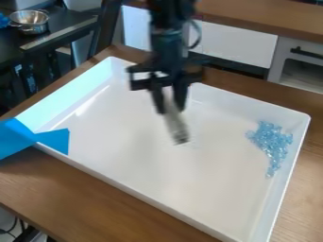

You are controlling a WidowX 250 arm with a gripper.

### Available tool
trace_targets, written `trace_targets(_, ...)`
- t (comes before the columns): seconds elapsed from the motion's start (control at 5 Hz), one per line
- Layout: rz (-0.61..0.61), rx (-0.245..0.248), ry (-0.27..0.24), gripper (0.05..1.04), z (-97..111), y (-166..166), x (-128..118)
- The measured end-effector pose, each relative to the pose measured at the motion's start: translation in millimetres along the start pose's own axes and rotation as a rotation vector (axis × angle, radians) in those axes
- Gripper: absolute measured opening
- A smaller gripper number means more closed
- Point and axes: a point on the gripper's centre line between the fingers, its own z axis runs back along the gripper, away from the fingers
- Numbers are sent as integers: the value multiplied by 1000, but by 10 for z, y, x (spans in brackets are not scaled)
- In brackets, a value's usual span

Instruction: Sweep into pile

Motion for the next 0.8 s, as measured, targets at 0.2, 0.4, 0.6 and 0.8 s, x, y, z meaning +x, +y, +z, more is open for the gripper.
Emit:
trace_targets(0.2,-96,23,-47,335,-124,455,166)
trace_targets(0.4,-183,58,-58,335,-261,734,246)
trace_targets(0.6,-181,80,-90,335,-267,923,374)
trace_targets(0.8,-146,100,-103,335,-291,1061,433)
